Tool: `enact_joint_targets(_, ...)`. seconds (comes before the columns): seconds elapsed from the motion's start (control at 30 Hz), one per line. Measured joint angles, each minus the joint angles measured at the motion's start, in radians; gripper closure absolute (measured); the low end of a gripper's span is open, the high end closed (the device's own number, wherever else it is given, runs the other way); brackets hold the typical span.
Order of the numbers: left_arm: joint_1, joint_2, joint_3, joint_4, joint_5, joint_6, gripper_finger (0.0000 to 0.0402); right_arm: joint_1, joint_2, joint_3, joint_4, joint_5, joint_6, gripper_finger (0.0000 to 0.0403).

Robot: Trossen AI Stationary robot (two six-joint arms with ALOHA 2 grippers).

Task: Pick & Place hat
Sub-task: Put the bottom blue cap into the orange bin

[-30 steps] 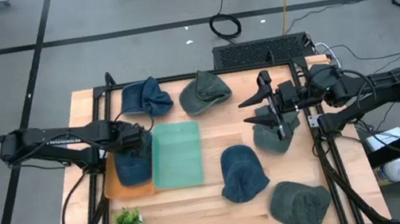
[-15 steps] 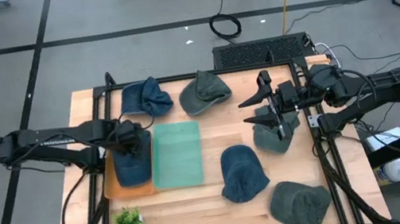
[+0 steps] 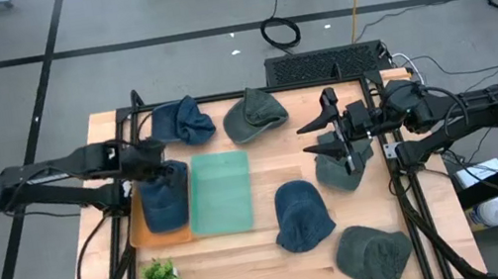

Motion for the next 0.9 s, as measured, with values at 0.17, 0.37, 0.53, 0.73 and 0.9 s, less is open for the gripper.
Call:
enact_joint_targets(0.17, 0.0, -0.047, 0.009, 0.143, 0.001, 0.07, 0.005, 0.0, 0.0, 0.0, 0.0, 0.004, 0.027, 0.0225)
enact_joint_targets(0.37, 0.0, -0.076, 0.009, 0.357, 0.064, 0.176, 0.0037, 0.0, 0.0, 0.0, 0.0, 0.005, 0.08, 0.0213)
enact_joint_targets(0.53, -0.001, -0.081, 0.009, 0.544, 0.163, 0.296, 0.0036, -0.001, 0.0, 0.0, -0.008, 0.059, 0.161, 0.0192)
enact_joint_targets(0.73, -0.003, -0.081, 0.009, 0.736, 0.269, 0.398, 0.0036, -0.026, 0.0, 0.0, -0.097, 0.055, 0.249, 0.0137)
enact_joint_targets(0.9, -0.003, -0.081, 0.009, 0.868, 0.291, 0.465, 0.0036, -0.079, 0.02, 0.0, -0.218, 0.035, 0.315, 0.0101)
